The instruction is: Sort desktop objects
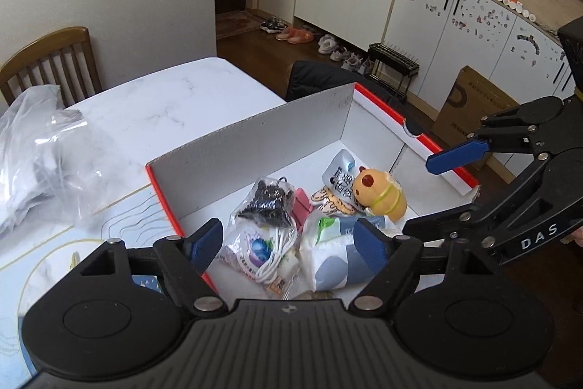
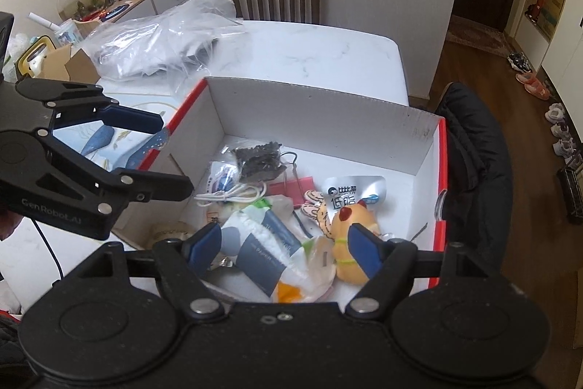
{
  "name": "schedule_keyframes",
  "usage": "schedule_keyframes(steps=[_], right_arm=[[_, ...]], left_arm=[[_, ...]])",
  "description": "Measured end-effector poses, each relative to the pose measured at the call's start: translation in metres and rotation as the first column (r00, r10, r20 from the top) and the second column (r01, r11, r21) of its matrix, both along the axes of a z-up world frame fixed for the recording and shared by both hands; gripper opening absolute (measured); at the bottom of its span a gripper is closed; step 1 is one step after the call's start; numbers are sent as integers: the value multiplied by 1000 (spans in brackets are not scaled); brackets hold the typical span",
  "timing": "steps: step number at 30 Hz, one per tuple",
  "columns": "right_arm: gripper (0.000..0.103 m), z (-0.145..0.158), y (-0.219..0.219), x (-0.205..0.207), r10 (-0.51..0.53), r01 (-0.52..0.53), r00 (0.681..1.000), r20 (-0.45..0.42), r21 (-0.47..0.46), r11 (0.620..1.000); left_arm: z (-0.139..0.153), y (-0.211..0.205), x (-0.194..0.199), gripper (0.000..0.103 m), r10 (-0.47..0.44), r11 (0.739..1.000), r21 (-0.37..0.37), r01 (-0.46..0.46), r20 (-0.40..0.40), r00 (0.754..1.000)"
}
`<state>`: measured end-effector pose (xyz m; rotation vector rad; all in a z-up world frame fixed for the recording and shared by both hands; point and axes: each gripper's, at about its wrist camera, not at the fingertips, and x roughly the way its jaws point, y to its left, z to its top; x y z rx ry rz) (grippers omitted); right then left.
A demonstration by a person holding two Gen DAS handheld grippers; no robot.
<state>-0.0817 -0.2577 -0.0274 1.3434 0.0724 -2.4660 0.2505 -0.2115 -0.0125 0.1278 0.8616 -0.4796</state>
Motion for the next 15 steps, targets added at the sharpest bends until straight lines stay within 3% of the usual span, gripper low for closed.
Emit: schedule_keyframes(steps=[5, 7, 8, 15], right_arm=[[78, 4, -3, 13, -11, 11, 999, -37, -9, 1000], [80, 4, -3, 17, -19, 18, 999, -49, -16, 1000], [82, 4, -4, 19, -23, 22, 998, -54, -19, 1000], [90, 4, -5, 31, -48, 45, 994, -101, -33, 998]], left_arm=[[-1, 8, -13, 87, 15, 1000, -17, -15, 5, 1000], [-1, 10, -18, 93, 19, 1000, -21, -19, 4, 1000], [-1, 11, -20, 101, 24, 999, -25, -24, 6, 1000], [-1, 18, -36, 103, 51, 998, -40, -50, 9, 999]])
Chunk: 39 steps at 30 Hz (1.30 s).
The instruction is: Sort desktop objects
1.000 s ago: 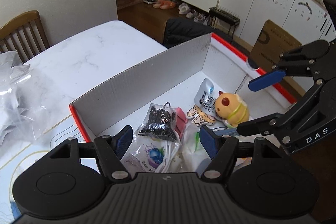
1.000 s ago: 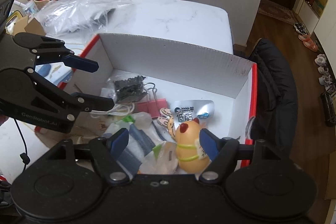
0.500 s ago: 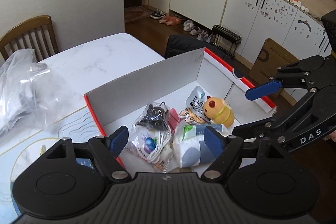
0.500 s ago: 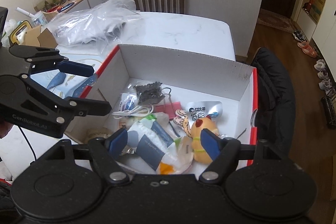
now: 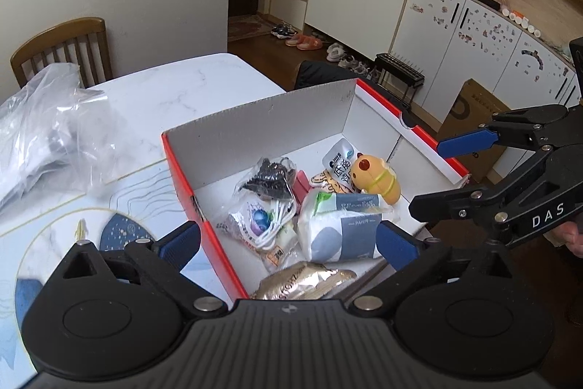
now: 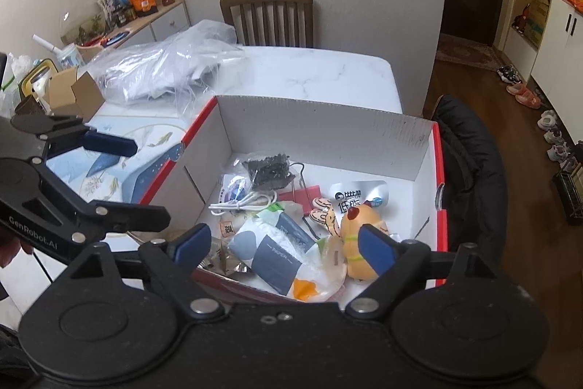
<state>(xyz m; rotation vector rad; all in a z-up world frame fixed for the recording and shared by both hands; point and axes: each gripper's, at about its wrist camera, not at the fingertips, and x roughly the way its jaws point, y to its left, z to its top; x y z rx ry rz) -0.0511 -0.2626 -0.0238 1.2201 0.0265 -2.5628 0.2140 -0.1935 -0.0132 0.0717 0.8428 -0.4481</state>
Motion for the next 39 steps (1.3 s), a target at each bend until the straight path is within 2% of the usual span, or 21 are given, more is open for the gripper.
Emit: schedule_keyframes(steps=[6, 11, 20, 39], right_arm=[[97, 2, -3, 12, -12, 12, 999, -36, 6, 1000], [98, 3, -5, 20, -27, 27, 997, -67, -2, 1000], [98, 1, -9, 34, -79, 79, 990, -119, -4, 997], [98, -13, -13, 47, -145, 147, 987, -74, 11, 989]], left_arm=[[0, 1, -17, 103, 34, 999, 35, -35, 38, 999], [2, -1, -28, 103, 61, 995, 78, -67, 77, 995], [0, -3, -39, 103, 87, 989, 115, -96, 86, 993], [-13, -3, -41, 103, 151, 980, 128, -154, 28, 988]])
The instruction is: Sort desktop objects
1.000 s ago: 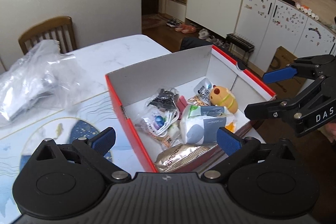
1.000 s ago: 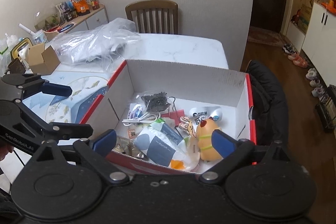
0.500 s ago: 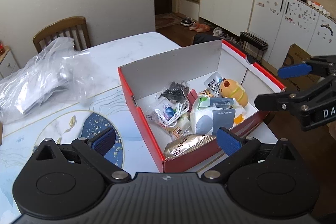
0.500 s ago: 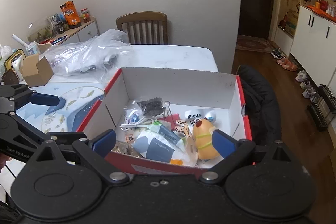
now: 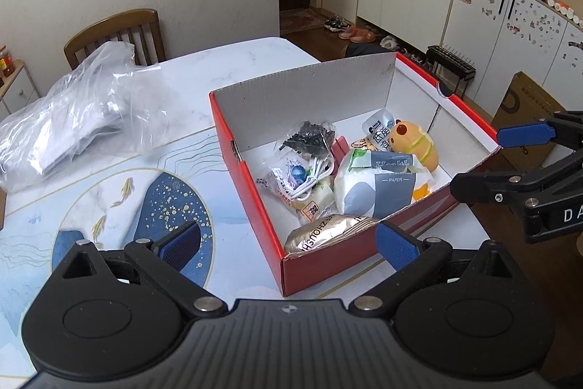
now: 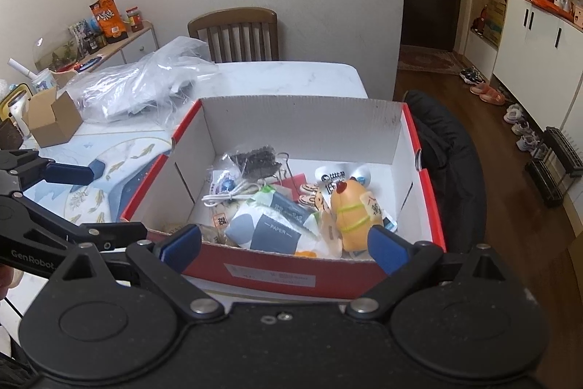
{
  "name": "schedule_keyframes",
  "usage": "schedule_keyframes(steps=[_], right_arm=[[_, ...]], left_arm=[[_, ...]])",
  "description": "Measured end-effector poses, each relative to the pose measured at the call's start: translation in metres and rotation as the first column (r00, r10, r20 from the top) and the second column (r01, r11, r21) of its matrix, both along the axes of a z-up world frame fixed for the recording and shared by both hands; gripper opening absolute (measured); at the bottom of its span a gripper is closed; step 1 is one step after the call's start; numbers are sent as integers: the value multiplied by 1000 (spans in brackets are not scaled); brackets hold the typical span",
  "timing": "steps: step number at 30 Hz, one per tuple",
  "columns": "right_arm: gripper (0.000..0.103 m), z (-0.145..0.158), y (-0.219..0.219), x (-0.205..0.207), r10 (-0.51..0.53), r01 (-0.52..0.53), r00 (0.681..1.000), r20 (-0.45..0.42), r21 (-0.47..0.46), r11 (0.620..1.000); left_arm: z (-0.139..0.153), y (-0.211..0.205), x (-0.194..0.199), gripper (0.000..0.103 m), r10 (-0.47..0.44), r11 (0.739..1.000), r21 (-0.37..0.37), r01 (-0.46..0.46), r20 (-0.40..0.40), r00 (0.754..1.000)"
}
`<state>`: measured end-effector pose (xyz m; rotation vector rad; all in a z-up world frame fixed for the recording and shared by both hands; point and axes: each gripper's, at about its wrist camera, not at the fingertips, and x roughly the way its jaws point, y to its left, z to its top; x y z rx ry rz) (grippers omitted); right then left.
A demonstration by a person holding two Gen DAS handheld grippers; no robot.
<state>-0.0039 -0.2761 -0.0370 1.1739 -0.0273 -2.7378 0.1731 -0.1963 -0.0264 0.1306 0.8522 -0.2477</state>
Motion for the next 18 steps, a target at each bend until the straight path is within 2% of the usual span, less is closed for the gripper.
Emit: schedule_keyframes(steps=[18], right_arm=[[98, -4, -2, 1, -13, 13, 1000, 23, 0, 1000]], left_arm=[[0, 0, -2, 103, -2, 1000, 0, 2, -2, 1000]])
